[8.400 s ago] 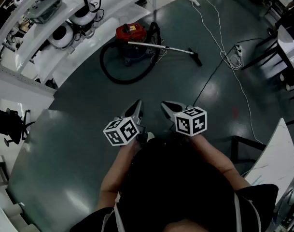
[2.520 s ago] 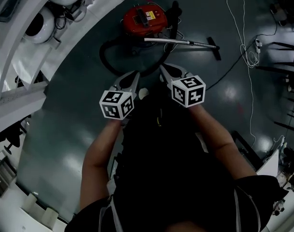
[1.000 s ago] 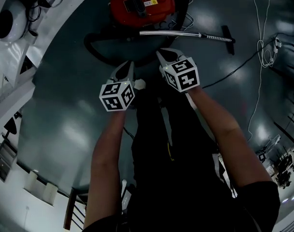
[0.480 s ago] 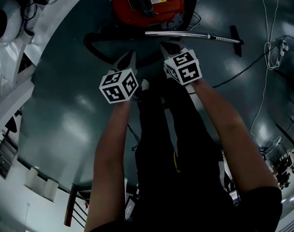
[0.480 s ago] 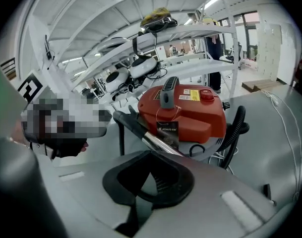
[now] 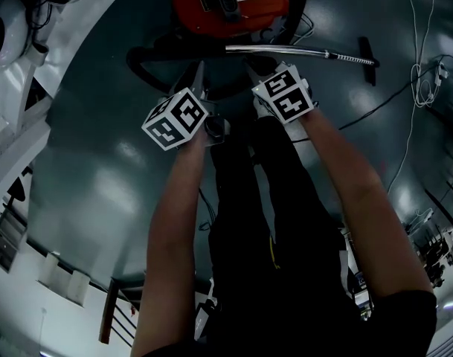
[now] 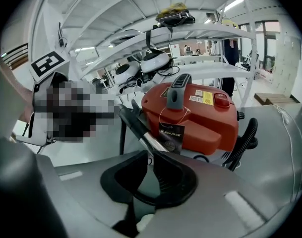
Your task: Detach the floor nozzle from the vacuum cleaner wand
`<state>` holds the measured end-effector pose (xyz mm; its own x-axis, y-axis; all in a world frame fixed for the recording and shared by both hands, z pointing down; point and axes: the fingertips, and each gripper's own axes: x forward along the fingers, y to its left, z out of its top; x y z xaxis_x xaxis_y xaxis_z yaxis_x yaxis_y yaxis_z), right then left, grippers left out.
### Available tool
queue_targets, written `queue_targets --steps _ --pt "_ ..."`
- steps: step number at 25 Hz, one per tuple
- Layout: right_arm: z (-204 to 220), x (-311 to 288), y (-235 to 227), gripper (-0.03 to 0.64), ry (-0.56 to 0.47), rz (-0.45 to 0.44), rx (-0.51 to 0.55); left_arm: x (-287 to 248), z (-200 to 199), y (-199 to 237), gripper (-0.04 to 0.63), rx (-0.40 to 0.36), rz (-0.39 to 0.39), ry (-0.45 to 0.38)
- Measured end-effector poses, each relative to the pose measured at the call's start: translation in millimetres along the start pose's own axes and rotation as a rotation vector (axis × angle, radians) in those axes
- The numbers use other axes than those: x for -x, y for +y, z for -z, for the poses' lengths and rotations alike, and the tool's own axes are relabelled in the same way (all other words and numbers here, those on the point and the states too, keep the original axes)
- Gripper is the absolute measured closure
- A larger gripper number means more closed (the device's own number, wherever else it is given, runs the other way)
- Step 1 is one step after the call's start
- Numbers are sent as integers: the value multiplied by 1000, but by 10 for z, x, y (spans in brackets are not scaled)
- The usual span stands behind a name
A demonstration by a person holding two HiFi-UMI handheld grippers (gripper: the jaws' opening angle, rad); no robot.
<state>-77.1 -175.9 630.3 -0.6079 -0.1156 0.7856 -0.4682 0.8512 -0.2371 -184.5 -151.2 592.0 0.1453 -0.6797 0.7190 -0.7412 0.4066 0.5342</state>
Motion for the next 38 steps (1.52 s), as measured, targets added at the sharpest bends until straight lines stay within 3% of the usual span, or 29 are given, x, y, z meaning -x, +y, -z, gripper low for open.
queue_targets --steps 8,14,20,25,30,38 --pt "-10 -117 -63 525 44 -17 182 -121 -55 132 408 138 -95 -28" --pt "35 -275 -28 456 91 -32 394 -230 -71 201 390 333 -124 -78" --pt "52 -384 -60 431 114 -17 518 -284 -36 325 347 447 -214 -120" --pt "70 -438 -55 425 129 -7 596 -353 3 409 342 495 -243 -119" --pt "88 -505 -61 419 153 3 681 -448 9 478 328 555 -220 -103" --pt "101 -542 -49 423 172 15 743 -528 -29 477 336 569 -195 -106"
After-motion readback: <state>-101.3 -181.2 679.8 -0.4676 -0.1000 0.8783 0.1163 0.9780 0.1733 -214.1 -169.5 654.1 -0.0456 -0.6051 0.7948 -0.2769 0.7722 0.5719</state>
